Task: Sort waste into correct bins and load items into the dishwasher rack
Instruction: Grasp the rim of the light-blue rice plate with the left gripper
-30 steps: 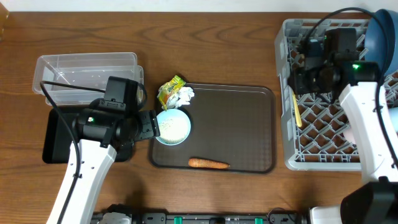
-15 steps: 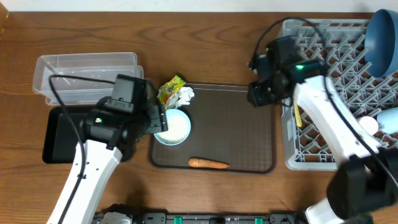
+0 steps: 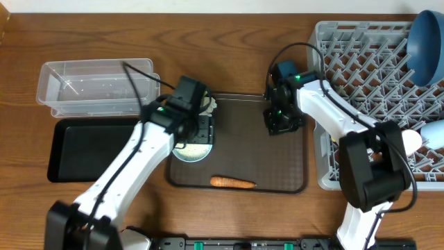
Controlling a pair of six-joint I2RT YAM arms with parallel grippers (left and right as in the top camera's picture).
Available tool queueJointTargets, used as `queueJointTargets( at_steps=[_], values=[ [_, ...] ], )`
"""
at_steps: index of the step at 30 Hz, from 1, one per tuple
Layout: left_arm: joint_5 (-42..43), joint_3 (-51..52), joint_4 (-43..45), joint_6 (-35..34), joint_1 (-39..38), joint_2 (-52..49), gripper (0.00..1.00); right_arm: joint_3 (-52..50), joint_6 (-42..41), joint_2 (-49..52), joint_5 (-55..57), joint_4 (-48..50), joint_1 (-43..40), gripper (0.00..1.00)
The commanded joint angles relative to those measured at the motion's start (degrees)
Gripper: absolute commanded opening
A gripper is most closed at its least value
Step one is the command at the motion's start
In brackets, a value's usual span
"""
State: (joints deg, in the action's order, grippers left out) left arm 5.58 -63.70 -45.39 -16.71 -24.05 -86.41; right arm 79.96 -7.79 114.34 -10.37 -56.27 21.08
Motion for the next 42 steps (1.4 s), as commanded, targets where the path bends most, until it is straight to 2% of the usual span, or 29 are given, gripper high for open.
queueJointTargets(
  at_steps=[1, 13, 15, 20, 25, 31, 34, 42],
  values=[
    [-0.7, -0.5, 1.0, -1.6, -1.3, -3.3, 0.73, -0.3, -2.1, 1.2, 1.2, -0.3, 0.3, 0.25],
    [-0.9, -0.5, 4.0, -1.6, -6.9, -13.0, 0.72, -0.3, -2.1, 1.2, 1.2, -0.3, 0.3, 0.26],
    [-2.2, -0.5, 4.0, -1.6, -7.5, -14.0, 0.66, -0.3, -2.1, 1.2, 1.2, -0.3, 0.3, 0.26],
    [-5.5, -0.5, 4.0, -1.6, -8.2, -15.3, 0.6, -0.3, -2.1, 1.2, 1.2, -0.3, 0.3, 0.26],
    [-5.4, -0.2, 4.1, -1.6, -8.4, -16.6, 0.45, -0.3, -2.1, 1.2, 1.1, -0.3, 0.3, 0.26],
    [-5.4, 0.0, 4.2, -1.6, -9.7, -16.7, 0.36, -0.3, -2.1, 1.2, 1.2, -0.3, 0.3, 0.26],
    [-5.4, 0.0, 4.4, -1.6, -10.3, -16.8, 0.23, -0.3, -2.1, 1.2, 1.2, -0.3, 0.3, 0.26],
    [-5.5, 0.0, 4.4, -1.6, -10.8, -16.8, 0.19, -0.3, -2.0, 1.2, 1.2, -1.0, 0.3, 0.26]
  ],
)
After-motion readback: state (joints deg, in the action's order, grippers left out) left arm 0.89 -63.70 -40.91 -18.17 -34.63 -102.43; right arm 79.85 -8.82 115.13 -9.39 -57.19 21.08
